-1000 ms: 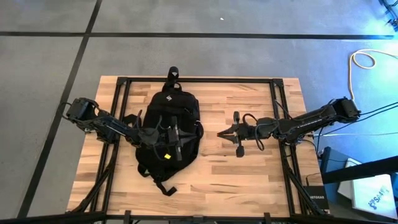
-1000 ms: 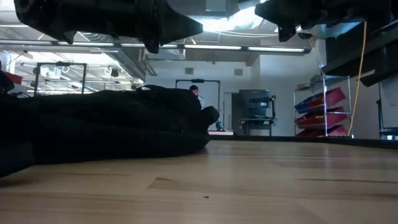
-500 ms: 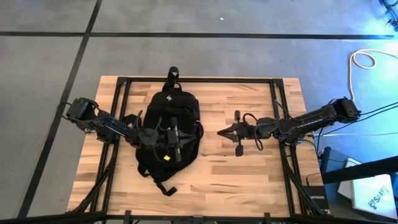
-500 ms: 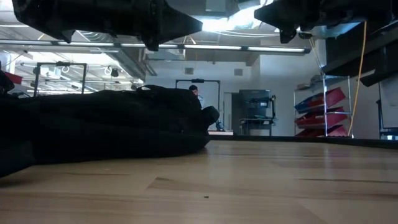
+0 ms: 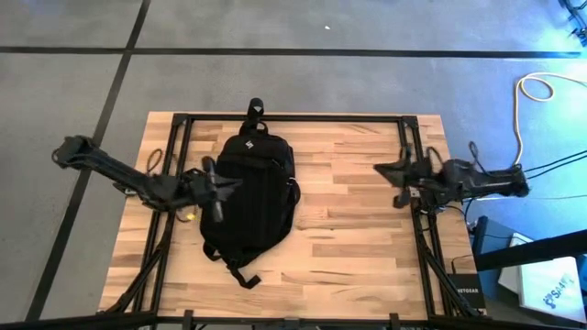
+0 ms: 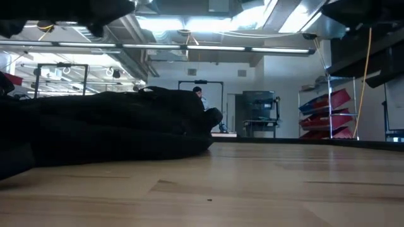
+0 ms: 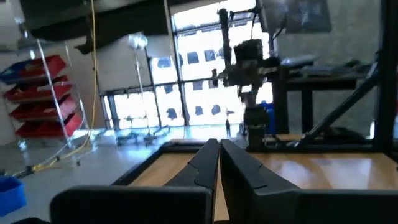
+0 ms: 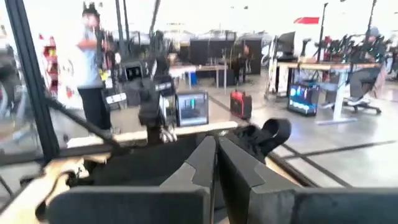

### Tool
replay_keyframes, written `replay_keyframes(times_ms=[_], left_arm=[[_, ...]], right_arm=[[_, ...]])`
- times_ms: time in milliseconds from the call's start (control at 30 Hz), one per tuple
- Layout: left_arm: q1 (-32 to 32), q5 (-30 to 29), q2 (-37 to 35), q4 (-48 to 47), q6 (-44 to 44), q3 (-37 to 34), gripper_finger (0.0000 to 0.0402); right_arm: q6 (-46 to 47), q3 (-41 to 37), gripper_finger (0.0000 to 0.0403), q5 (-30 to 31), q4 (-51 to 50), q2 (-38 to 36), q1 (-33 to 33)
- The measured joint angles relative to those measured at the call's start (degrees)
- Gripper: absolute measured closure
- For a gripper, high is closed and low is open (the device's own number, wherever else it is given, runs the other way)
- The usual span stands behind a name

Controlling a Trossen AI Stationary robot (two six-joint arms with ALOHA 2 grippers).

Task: Unpack backpack
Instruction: Return to Home Position

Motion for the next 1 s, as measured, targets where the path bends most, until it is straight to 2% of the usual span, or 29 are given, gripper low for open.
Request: replay_keyframes(times_ms=[100, 133, 233, 433, 567, 733, 1000], left_arm=[[-0.6, -0.3, -9.4, -3.9, 1.2, -3.2, 0.0401], [-0.7, -0.8, -12.4, -5.7, 1.4, -4.1, 0.0401], [-0.7, -1.4, -20.4, -12.4, 1.3, -5.2, 0.0401], [-0.7, -2.3, -37.2, -32.1, -0.7, -5.5, 0.0401], [-0.7, -2.2, -47.0, -40.9, -1.0, -5.4, 0.0401], [-0.3, -1.4, -46.7, -45.5, -2.9, -5.2, 0.0401], [-0.2, 1.7, -46.8, -43.8, -4.8, -5.6, 0.0401]], right_arm=[[0.0, 0.0, 0.0403, 2.3, -6.6, -8.8, 0.0], [0.1, 0.0, 0.0403, 2.8, -8.2, -9.6, 0.0], [0.3, 1.2, 0.0403, 3.7, -12.6, -8.9, 0.0], [0.1, 1.2, 0.0403, 5.3, -11.2, -9.6, 0.0], [-0.8, 1.1, 0.0403, 4.0, -11.5, -9.5, 0.0], [-0.9, 1.1, 0.0403, 4.5, -10.7, -9.5, 0.0], [-1.2, 0.2, 0.0403, 3.6, -9.2, -9.5, 0.0]])
